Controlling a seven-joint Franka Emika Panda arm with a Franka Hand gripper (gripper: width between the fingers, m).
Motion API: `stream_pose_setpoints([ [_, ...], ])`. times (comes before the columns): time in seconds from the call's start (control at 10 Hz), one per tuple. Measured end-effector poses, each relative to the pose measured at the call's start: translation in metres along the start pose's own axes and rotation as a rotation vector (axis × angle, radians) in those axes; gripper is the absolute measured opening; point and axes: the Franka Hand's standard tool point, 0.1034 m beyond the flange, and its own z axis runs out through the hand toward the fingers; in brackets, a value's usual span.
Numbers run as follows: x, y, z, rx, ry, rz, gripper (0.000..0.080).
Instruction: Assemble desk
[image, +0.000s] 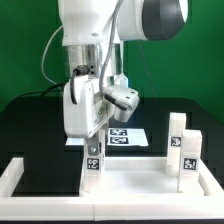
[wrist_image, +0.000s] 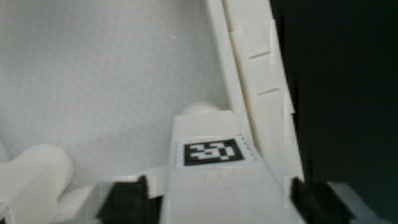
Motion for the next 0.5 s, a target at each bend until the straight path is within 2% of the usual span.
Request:
stream_pose_setpoints([
  [0.1, -0.007, -0.005, -0.016, 0.023, -0.025, -0.003, 0.0559],
  [0.2, -0.015, -0.012, -0.042, 0.058, -0.061, -0.007, 0.0559],
  [0.3, -0.019, -0.018, -0.061, 0.083, -0.081, -0.003, 0.0633],
  [0.5, -0.022, -0.017, -0.06, 0.082, -0.081, -0.009, 0.0644],
])
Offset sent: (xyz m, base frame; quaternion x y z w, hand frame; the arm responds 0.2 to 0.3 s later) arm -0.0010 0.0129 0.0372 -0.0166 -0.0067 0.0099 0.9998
